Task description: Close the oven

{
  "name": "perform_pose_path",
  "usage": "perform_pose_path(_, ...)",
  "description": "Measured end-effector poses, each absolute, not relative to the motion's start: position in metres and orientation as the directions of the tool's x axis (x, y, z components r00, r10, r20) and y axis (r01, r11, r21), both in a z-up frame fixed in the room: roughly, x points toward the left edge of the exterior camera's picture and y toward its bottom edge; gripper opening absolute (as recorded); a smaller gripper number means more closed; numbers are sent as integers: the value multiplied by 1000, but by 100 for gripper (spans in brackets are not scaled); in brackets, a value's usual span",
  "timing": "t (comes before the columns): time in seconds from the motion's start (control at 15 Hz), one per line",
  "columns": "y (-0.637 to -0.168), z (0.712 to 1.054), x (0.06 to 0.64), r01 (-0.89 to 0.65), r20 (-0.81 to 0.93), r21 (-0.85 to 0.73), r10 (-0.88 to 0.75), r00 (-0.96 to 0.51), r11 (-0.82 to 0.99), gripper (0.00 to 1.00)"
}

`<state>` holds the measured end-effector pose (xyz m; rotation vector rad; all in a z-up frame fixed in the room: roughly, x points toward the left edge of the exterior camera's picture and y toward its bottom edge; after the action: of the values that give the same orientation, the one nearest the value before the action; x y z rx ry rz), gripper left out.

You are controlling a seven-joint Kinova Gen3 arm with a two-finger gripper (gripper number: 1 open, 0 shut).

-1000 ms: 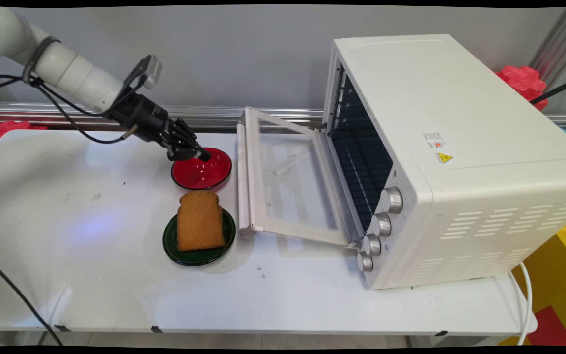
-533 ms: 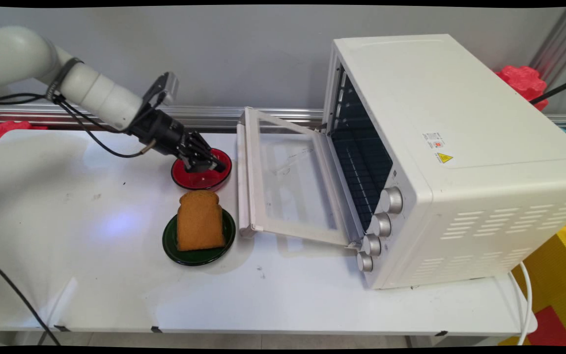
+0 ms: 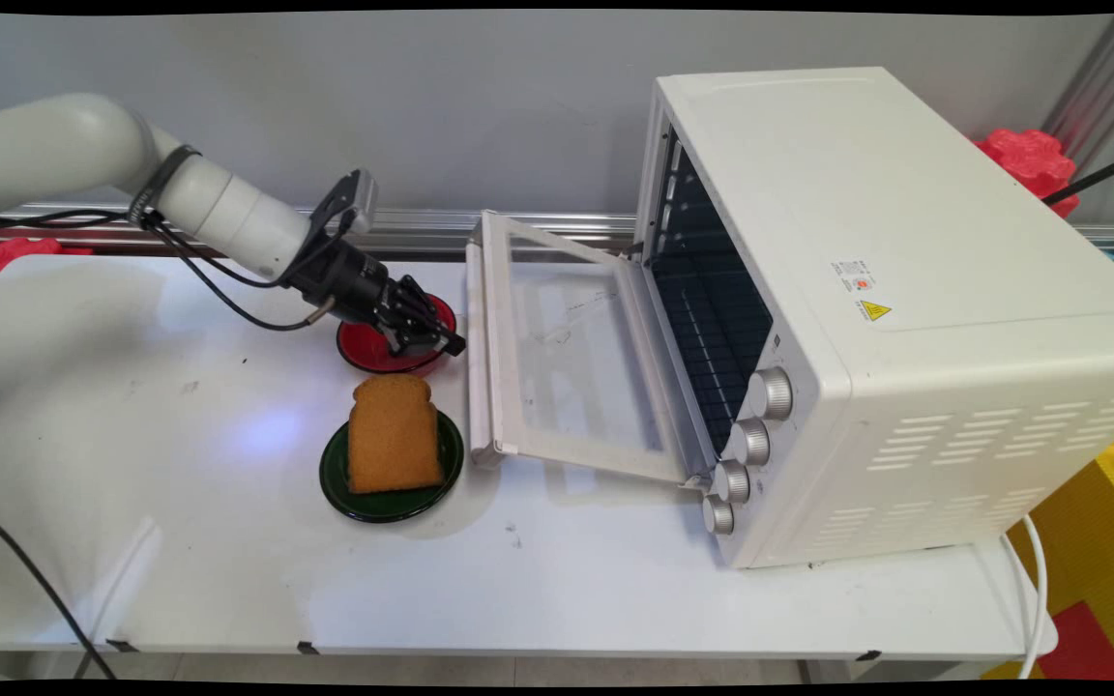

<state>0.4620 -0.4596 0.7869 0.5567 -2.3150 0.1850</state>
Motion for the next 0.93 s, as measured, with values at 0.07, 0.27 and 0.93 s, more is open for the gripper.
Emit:
perform_pose_path(0.07,-461,783,460,-442,696,29,-335,-635,897,0)
perform_pose_path(0.27,-463,778,458,-443,699,27,-334,-633,896,0)
perform_pose_path(0.93,-470,770,451,-446,715,27,-329,-617,894,0)
